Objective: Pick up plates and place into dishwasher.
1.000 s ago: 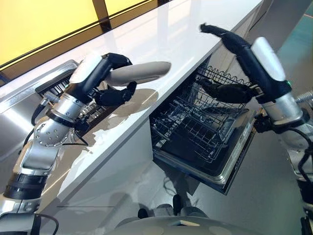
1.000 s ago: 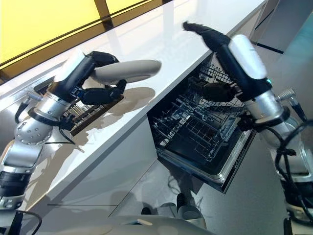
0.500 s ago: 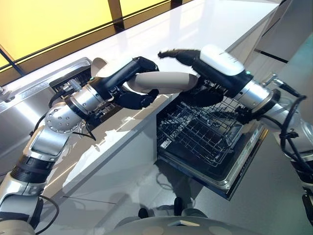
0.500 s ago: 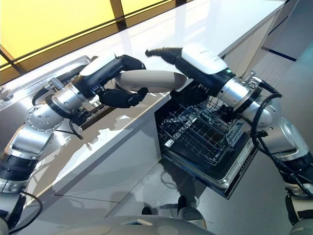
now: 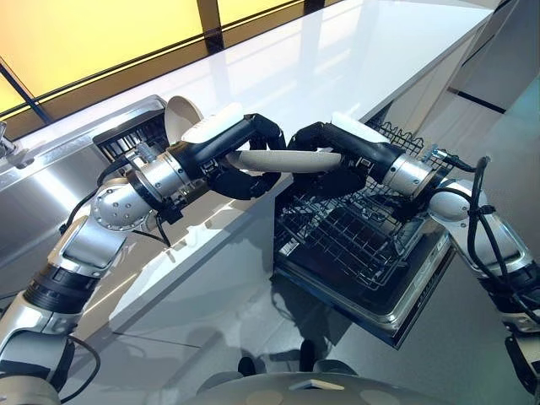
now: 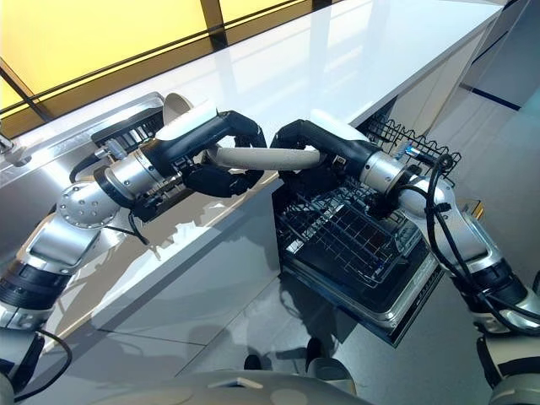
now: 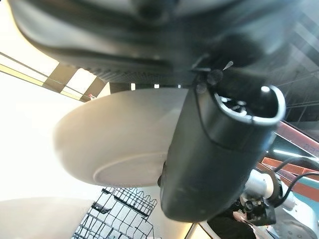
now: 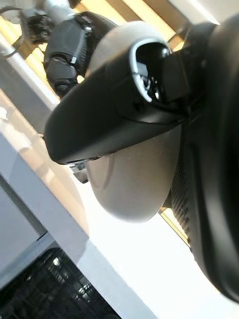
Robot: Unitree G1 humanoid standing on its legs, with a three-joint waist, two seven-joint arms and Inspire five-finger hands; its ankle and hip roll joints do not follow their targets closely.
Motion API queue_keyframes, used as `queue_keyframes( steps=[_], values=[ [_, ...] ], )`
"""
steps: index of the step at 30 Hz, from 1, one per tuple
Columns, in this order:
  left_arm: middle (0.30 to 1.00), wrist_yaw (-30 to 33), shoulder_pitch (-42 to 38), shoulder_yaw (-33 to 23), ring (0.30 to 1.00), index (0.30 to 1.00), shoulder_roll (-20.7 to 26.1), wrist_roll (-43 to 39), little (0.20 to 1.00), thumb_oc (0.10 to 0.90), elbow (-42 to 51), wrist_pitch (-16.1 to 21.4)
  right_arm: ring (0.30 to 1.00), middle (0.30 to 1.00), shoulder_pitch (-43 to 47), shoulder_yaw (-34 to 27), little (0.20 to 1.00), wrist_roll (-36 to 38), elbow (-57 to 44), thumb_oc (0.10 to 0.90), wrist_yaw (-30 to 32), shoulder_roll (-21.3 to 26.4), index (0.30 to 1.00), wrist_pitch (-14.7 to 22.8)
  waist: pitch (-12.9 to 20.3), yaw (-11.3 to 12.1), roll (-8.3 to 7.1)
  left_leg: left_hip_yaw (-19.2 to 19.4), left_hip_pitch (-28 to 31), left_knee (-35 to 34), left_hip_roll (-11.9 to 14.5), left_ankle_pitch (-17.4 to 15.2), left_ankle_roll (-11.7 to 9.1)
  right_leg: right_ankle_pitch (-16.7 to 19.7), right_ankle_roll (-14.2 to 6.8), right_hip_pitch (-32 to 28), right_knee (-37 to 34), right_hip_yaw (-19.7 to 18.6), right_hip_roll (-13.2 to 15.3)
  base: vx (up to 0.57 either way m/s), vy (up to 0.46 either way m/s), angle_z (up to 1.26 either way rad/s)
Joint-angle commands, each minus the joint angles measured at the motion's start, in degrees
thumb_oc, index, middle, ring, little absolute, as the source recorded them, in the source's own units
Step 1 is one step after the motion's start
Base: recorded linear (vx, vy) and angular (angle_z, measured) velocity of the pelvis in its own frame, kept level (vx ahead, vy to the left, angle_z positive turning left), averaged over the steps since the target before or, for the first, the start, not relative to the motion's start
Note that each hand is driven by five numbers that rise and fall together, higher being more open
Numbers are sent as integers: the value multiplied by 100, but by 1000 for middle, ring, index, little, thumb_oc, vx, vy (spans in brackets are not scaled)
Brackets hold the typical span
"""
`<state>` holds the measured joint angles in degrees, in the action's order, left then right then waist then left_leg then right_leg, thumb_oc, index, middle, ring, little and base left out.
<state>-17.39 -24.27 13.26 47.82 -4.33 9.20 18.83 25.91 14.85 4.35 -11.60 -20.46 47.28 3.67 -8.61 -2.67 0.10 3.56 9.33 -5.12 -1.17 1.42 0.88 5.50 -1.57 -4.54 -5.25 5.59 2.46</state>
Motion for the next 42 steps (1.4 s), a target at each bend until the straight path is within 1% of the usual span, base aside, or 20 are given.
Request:
queue_keyframes(
  steps=[1,2,4,5,6,7,9,11,15,18,21,22,23,24,27,31,32,36,37,42],
  values=[
    [300,930,-669,-9,300,300,-277,191,200,100,127,620,300,300,598,-521,200,123,37,100,1155,-355,300,352,357,126,-11,-74,-57,12,-438,-549,175,-789,-247,-206,322,261,-343,0,0,0],
    [349,1268,-601,-70,349,349,-259,570,258,158,120,537,300,300,514,-621,200,17,70,100,1372,-390,300,397,351,131,-6,-76,-49,12,-438,-552,176,-793,-244,-214,321,267,-345,0,0,0],
    [354,1768,-480,-185,354,354,-194,1113,263,163,72,373,300,300,369,-795,200,-247,102,100,1726,-418,300,494,341,142,6,-87,-44,12,-442,-556,183,-805,-241,-222,320,270,-351,0,0,0],
    [455,1993,-402,-279,455,455,-140,1348,381,281,32,210,300,300,284,-903,200,-280,110,100,1883,-408,300,525,337,150,10,-89,-42,12,-442,-559,185,-811,-238,-226,318,276,-353,0,0,0],
    [789,2105,-265,-422,789,789,-91,1392,771,671,-2,-85,300,300,165,-1063,200,-232,95,100,2074,-407,300,547,328,164,15,-94,-41,12,-440,-553,186,-813,-234,-232,313,285,-355,0,0,0],
    [900,2054,-137,-533,900,900,-92,1367,900,800,-53,-229,300,300,68,-1183,200,-266,112,100,2191,-439,300,593,323,179,16,-97,-35,12,-440,-552,188,-818,-230,-238,313,292,-358,9,-32,1],
    [900,2163,109,-701,900,900,-79,1345,900,800,-176,-273,300,300,-91,-1384,200,-234,176,100,2454,-467,300,658,313,206,24,-113,-30,12,-439,-549,190,-827,-227,-245,316,299,-365,5,-15,3],
    [900,2341,356,-901,900,900,-101,1420,900,800,-285,-381,300,300,-249,-1579,200,-439,315,100,2859,-532,300,771,305,235,29,-120,-26,12,-435,-550,193,-837,-224,-263,305,315,-367,26,-30,14],
    [900,2676,805,-1404,900,900,-17,1284,900,800,-580,-618,300,300,-546,-2078,200,-984,710,100,3924,-459,300,819,290,271,52,-131,15,12,-419,-603,191,-902,-220,-325,284,348,-373,32,-26,7],
    [900,2836,1053,-1744,900,900,73,1152,900,800,-803,-671,300,300,-707,-2377,200,-1110,1054,100,4420,-370,300,646,279,291,59,-130,40,12,-411,-619,184,-923,-222,-349,285,373,-369,12,-22,2],
    [900,2995,1347,-2188,900,900,159,969,900,800,-991,-747,300,300,-953,-2768,200,-897,1581,100,4803,-181,300,314,276,314,74,-153,44,14,-406,-626,177,-946,-220,-360,283,378,-362,21,-41,6],
    [900,3005,1367,-2210,900,900,163,956,900,800,-991,-755,300,300,-967,-2781,200,-887,1604,100,4821,-169,300,288,278,313,75,-155,44,14,-406,-626,176,-948,-220,-360,283,377,-362,37,-51,11],
    [900,3073,1515,-2401,900,900,192,839,900,800,-1045,-777,300,300,-1128,-2946,200,-753,1900,100,5003,-102,300,72,272,321,85,-166,45,15,-400,-624,173,-959,-216,-365,289,375,-356,38,-46,7],
    [900,3084,1575,-2484,900,900,193,826,900,800,-1056,-789,300,300,-1205,-3023,200,-642,2030,100,5073,-99,300,29,269,322,92,-171,47,16,-399,-623,170,-964,-214,-364,297,375,-355,51,-61,8],
    [900,3079,1725,-2650,900,900,154,723,900,800,-1158,-760,300,300,-1387,-3211,200,-400,2464,100,5151,-129,300,-133,245,322,119,-198,54,19,-389,-624,168,-991,-208,-354,339,368,-348,52,-53,7],
    [900,3046,1782,-2700,900,900,145,783,900,800,-1189,-799,300,300,-1491,-3231,200,-336,2805,100,5152,-209,300,-308,189,311,162,-234,67,22,-369,-625,169,-1054,-192,-336,441,383,-340,82,-75,7],
    [900,3044,1757,-2668,900,900,148,763,900,800,-1243,-733,300,300,-1472,-3154,200,-432,2999,100,5063,-236,300,-264,159,324,181,-246,73,27,-352,-624,165,-1106,-181,-314,533,411,-336,113,-107,6],
    [900,3060,1675,-2630,900,900,196,614,900,800,-1250,-536,300,300,-1380,-2930,200,-211,3375,100,4600,-206,300,-173,47,362,219,-248,49,71,-299,-615,143,-1243,-131,-228,784,530,-324,95,-114,5],
    [900,3044,1663,-2632,900,900,200,583,900,800,-1239,-443,300,300,-1366,-2871,200,-280,3473,100,4480,-193,300,-164,5,363,218,-249,22,111,-285,-623,134,-1281,-109,-192,854,560,-322,84,-127,10],
    [900,3039,1580,-2558,900,900,281,500,900,800,-1151,-248,300,300,-1148,-2550,200,-333,3820,100,4161,-8,300,-223,-173,390,209,-272,-173,288,-241,-632,78,-1336,-20,-23,1001,592,-352,44,-148,13]
  ],
)
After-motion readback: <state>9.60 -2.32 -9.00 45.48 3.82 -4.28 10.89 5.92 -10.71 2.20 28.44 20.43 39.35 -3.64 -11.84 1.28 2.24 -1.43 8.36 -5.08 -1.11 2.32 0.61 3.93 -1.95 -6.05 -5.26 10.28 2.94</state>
